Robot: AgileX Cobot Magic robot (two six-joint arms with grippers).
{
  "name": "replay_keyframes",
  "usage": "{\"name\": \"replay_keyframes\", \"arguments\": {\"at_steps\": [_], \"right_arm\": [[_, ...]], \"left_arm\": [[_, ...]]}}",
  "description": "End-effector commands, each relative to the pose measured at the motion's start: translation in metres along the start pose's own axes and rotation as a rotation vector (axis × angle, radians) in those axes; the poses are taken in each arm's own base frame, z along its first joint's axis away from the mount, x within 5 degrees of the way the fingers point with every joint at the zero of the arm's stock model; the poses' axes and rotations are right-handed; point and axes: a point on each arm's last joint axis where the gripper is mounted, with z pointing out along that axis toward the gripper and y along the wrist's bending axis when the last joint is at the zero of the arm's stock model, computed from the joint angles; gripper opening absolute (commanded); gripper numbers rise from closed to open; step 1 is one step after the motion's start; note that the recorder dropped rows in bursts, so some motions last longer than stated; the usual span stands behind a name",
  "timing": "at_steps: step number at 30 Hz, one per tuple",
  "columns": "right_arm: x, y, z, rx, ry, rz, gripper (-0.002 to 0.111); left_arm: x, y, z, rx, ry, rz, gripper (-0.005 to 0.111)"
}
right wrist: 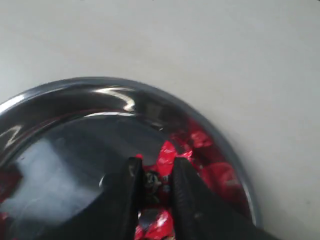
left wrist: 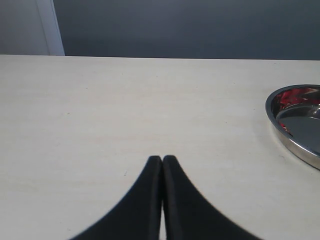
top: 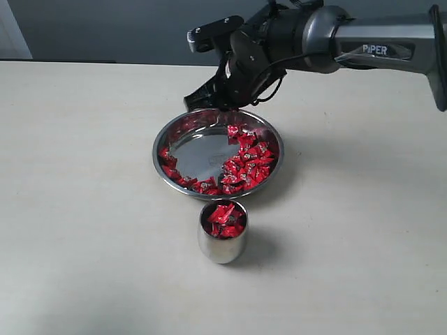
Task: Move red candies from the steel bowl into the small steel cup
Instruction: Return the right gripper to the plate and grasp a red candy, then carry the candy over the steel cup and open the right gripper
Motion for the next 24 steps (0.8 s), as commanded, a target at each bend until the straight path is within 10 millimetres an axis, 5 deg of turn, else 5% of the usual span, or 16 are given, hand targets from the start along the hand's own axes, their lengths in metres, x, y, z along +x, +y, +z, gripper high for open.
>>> {"name": "replay_keyframes", "arguments": {"at_steps": [1,5,16,24], "right_arm": [[0.014,0.038,-0.042,-0.063,-0.001,-0.105,-0.001],[0.047,0.061,-0.085,-0.117,0.006,-0.184,-0.001],[0.09,0.047,-0.156,-0.212,-0.013,-0.094,-0.001],[0.118,0.054,-0.171,-0.365,0.054,-0.101,-0.001]], "left_arm": [[0.0,0.0,0.0,0.005,-0.006,-0.001,0.0],[0.0,0.0,0.0,0.005,-0.006,-0.001,0.0],[0.0,0.0,0.0,0.005,-0.006,-0.001,0.0],[0.0,0.0,0.0,0.005,-0.006,-0.001,0.0]]}}
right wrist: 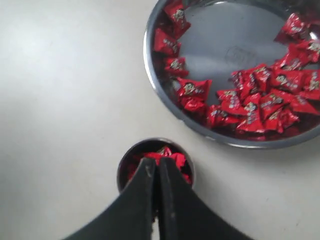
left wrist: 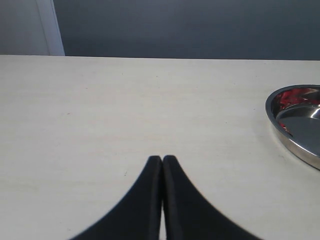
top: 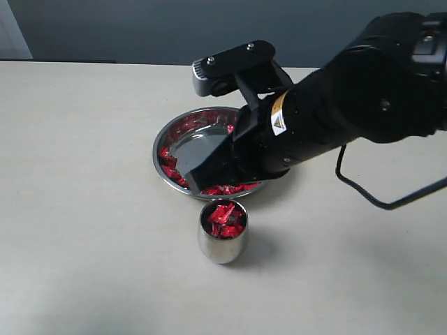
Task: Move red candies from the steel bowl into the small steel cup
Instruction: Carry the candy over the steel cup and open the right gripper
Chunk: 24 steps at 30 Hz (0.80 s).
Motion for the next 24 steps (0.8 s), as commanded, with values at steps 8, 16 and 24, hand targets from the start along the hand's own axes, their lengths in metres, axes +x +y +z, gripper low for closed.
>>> {"name": "replay_keyframes", "arguments": {"at_steps": [8,16,24], "right_arm": [[0.02,0.01,0.025,-0.123,0.094,-0.042,-0.001],[0.028,0.008,0.057,-0.103,0.17,-0.041,-0.001],[0.027,0.007,0.064,-0.098,0.155,-0.064,-0.001]], "left_arm": [[0.0,0.0,0.0,0.005,-0.006,-0.001,0.0],[0.0,0.0,0.0,0.005,-0.006,-0.001,0.0],[0.0,0.0,0.0,0.005,-0.006,-0.001,0.0]]}}
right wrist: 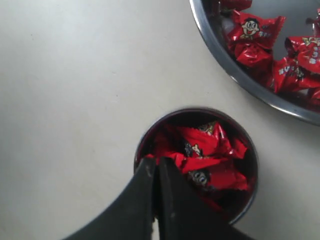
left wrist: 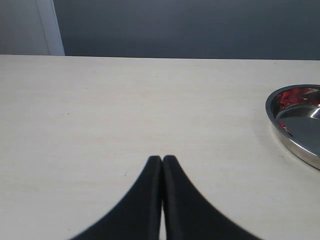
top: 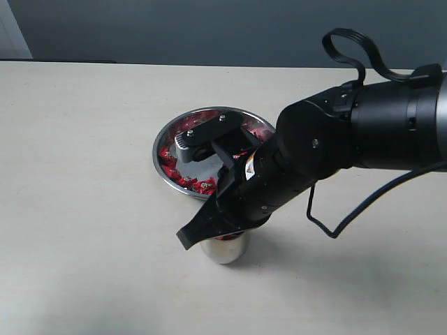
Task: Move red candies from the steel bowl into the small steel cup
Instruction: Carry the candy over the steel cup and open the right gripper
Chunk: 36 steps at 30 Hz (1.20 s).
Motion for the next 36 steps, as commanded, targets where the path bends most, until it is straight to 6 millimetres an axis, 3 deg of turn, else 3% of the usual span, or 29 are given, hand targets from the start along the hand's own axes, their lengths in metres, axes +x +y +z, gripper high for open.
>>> {"name": "replay_keyframes", "arguments": {"at_steps": [1,10,16,23,34,36], "right_arm": [[0.0,-0.001,0.001,0.005,-0.016,-0.031,-0.001],[0.0,-0.001,0.001,0.005,-0.018,-0.051,0.0],[-0.001,-0.001,0.001,0.006,-0.023,-0.068,0.023],[-0.001,-0.001,0.001,0.006,-0.027,-0.069,0.025],[-0.003,0.003,-0.036,0.012,-0.091,-0.111,0.025],[-0.003,0.003,-0.041,0.019,-0.1,-0.127,0.03]], "left_arm": [[0.0,0.0,0.0,0.005,-0.006,-0.001,0.0],[0.0,0.0,0.0,0.005,-0.006,-0.001,0.0],[0.0,0.0,0.0,0.005,-0.006,-0.001,0.0],[0.0,0.0,0.0,0.005,-0.006,-0.001,0.0],[0.0,0.0,0.0,0.005,-0.006,-0.001,0.0],[0.0,0.0,0.0,0.005,-0.006,-0.001,0.0]]}}
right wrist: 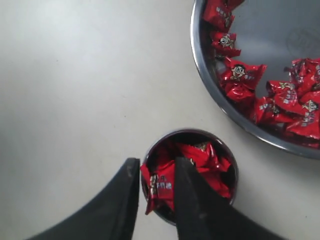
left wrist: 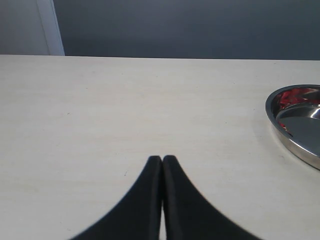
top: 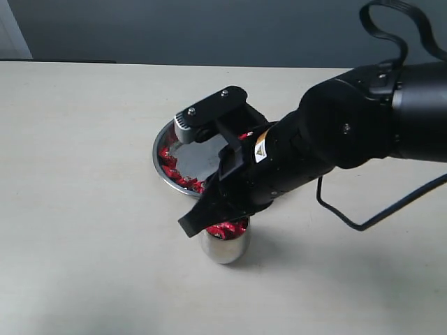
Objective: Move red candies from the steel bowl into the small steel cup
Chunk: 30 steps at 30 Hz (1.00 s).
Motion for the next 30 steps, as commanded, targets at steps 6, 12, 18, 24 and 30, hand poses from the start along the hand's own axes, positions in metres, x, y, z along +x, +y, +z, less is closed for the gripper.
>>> {"name": "replay_keyframes", "arguments": {"at_steps": [6,12,18,24,30], "right_arm": [[-0.007,-0.002,-0.051,0.069,-0.159,0.001,0.014],[0.01,-0.008,-0.13,0.19,-0.397,0.113,0.0],[0.08,-0.016,-0.144,0.205,-0.489,0.252,0.0],[0.12,-0.027,-0.156,0.336,-0.379,0.288,0.0],[0.15,-0.05,-0.154,0.502,-0.673,0.325,0.0]], "left_arm": [[0.0,0.0,0.0,0.005,-0.006,-0.001,0.0],[0.0,0.0,0.0,0.005,-0.006,-0.001,0.0],[0.0,0.0,0.0,0.005,-0.006,-0.001,0.0],[0.0,0.0,0.0,0.005,-0.006,-0.001,0.0],[0.0,0.0,0.0,0.005,-0.006,-0.001,0.0]]}}
